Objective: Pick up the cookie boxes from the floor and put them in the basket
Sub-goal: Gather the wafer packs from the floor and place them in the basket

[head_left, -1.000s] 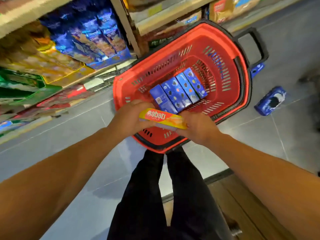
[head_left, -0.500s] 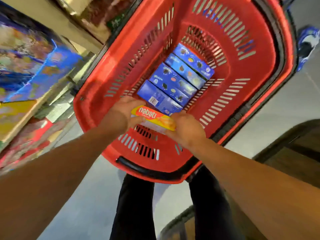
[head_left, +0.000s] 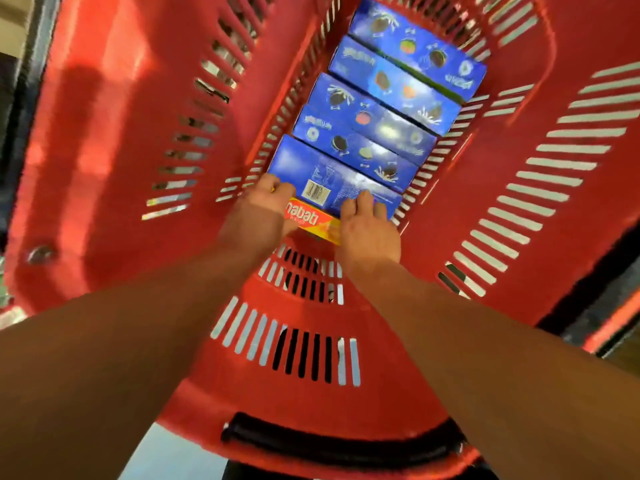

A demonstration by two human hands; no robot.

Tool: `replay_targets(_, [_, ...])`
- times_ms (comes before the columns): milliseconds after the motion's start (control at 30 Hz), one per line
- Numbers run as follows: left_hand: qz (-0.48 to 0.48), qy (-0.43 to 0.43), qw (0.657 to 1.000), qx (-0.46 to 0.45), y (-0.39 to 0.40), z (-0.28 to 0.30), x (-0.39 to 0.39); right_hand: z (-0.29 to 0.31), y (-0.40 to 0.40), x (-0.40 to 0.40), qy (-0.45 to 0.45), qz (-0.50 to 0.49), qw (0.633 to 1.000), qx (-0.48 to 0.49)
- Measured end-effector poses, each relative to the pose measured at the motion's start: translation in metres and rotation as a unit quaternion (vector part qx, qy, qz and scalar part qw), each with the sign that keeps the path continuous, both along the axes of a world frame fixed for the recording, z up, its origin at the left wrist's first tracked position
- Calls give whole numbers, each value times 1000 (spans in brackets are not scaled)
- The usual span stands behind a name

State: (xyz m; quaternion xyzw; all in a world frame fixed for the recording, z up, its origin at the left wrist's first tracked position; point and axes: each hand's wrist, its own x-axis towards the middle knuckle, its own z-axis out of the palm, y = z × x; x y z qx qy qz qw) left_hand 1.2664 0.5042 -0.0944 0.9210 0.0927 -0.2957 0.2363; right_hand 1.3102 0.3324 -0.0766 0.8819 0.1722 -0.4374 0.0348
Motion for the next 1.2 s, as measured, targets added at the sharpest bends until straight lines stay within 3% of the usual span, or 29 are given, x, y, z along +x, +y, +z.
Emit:
replay_targets(200, [-6, -55, 997, 55, -9, -29, 5, -35, -8, 1, -112, 45, 992, 31])
replay_targets(333, [10, -32, 999, 25, -10, -21, 5, -30, -8, -1, -64, 57, 996, 15])
replay_targets(500, [90, 15, 996, -11, 0, 31, 9, 25, -17, 1, -21, 51, 998, 9])
replay_targets(800, [69, -2, 997, -27, -28, 261, 17, 264, -67, 31, -35, 39, 997, 64])
replay_targets(933, [54, -19, 998, -38, -71, 362, 29, 367, -116, 47, -88, -80, 988, 97])
replay_targets(1200, [-4, -84, 995, -58, -204, 486, 107, 474, -262, 87, -128, -84, 982, 108])
